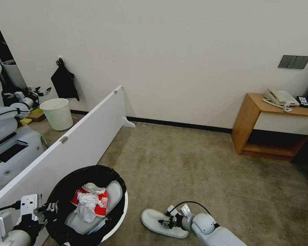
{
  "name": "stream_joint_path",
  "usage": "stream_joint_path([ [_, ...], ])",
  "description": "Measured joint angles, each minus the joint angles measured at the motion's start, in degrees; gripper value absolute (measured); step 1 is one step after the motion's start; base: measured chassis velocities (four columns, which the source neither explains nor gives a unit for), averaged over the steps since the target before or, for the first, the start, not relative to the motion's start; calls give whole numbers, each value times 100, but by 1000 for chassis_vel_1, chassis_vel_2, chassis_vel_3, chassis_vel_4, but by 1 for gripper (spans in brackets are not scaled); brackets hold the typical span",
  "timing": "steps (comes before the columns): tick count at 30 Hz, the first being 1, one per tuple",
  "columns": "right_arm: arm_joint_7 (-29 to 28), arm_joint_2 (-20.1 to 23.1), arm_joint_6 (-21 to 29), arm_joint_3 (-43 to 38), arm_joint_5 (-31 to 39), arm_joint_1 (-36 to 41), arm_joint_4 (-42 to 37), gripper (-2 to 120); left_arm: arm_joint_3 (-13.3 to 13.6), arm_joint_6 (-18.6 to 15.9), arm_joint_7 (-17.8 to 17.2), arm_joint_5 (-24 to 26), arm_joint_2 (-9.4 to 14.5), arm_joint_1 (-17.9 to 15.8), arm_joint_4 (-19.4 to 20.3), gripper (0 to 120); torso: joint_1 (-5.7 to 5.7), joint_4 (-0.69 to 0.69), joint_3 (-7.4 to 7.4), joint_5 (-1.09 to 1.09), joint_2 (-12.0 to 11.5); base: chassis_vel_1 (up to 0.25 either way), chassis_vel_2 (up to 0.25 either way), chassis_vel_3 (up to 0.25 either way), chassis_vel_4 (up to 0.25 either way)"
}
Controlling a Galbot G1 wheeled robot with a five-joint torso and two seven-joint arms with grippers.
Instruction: Pick up the trash bin, then pick up the garbage from the floor and place it into the trash bin.
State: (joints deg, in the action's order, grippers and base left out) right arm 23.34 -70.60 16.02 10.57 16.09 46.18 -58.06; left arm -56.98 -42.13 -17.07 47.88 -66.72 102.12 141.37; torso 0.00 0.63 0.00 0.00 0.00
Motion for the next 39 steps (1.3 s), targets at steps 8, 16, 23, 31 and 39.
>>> stream_joint_path([
  [8, 5, 40, 0, 0, 39, 3, -52, 10, 2, 0, 7, 1, 2, -10, -8, 3, 0, 0, 0, 0, 0, 0, 0, 0, 0],
  [16, 13, 55, 4, 9, 56, 11, -75, 0, 6, 0, 9, 10, 9, -18, -19, 3, 0, -1, 0, 0, 0, 0, 0, 0, 0],
  [23, 35, 75, 8, 4, 57, 22, -75, 0, 2, 0, 13, 24, 7, -13, -20, 3, 0, -1, 0, 0, 0, 0, 0, 0, 0],
  [31, 41, 209, 3, -66, 140, 65, -302, 0, -7, 0, 16, 41, 18, -18, -20, 3, 0, -1, 0, 1, 0, 0, 0, 0, 0],
  [39, -98, 759, 13, -123, 491, 278, -1434, 0, -5, 0, 16, 48, 24, -33, -42, 3, 0, 1, 0, 0, 0, 0, 0, 0, 0],
])
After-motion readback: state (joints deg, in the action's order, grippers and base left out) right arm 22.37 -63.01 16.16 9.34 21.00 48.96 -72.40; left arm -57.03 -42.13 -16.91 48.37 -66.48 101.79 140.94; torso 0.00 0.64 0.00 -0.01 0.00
